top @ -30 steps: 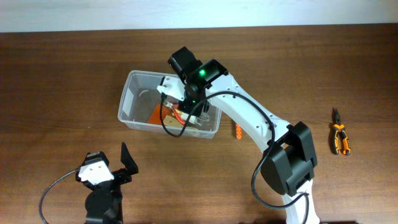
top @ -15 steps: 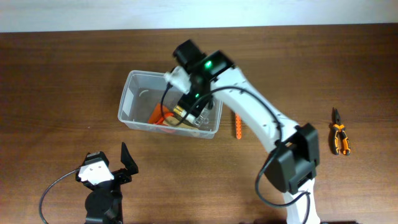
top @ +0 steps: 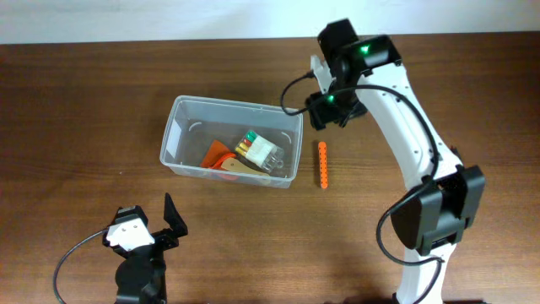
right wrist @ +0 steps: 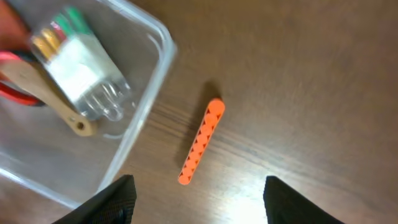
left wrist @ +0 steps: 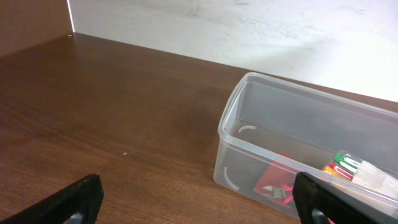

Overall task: Pack container
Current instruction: 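Lower the right gripper onto the orange bead strip and grasp it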

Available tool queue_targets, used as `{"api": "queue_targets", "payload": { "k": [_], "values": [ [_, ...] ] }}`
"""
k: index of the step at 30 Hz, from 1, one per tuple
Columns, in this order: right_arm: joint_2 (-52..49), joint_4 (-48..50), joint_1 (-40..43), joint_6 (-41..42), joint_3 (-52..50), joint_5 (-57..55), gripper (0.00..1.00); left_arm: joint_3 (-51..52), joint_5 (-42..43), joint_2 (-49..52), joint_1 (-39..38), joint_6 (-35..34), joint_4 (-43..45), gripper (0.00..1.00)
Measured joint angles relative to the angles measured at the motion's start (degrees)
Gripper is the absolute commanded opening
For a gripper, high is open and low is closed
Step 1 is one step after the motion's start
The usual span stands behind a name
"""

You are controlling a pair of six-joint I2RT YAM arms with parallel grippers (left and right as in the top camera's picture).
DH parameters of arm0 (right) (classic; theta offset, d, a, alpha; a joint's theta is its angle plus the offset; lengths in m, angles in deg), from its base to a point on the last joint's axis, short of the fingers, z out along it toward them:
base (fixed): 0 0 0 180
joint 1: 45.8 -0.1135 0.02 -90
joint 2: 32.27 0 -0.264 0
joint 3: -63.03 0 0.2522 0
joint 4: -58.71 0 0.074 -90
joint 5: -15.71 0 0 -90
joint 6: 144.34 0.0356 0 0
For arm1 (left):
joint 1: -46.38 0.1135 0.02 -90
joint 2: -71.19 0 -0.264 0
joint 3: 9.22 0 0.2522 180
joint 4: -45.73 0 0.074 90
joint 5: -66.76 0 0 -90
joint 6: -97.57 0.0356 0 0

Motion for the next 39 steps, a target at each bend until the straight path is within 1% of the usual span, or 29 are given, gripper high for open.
{"api": "queue_targets", "payload": {
  "k": [11,19,26,29,35,39],
  "values": [
    [0.0,9.7,0.2,5.4,-16.3,0.0,0.65,0.0,0.0,0.0,0.0,0.0,0.0,0.99],
    [0.0,13.8,0.2,7.7,-23.3,0.0,0.65,0.0,0.0,0.0,0.0,0.0,0.0,0.99],
    [0.0,17.0,0.2,10.1,-26.6,0.0,0.62,0.0,0.0,0.0,0.0,0.0,0.0,0.99],
    [0.0,17.7,0.4,10.7,-27.9,0.0,0.58,0.0,0.0,0.0,0.0,0.0,0.0,0.99],
    [0.0,18.3,2.3,11.6,-28.7,0.1,0.55,0.0,0.0,0.0,0.0,0.0,0.0,0.99],
    [0.0,18.6,3.1,11.7,-28.7,0.1,0.56,0.0,0.0,0.0,0.0,0.0,0.0,0.99]
  ]
}}
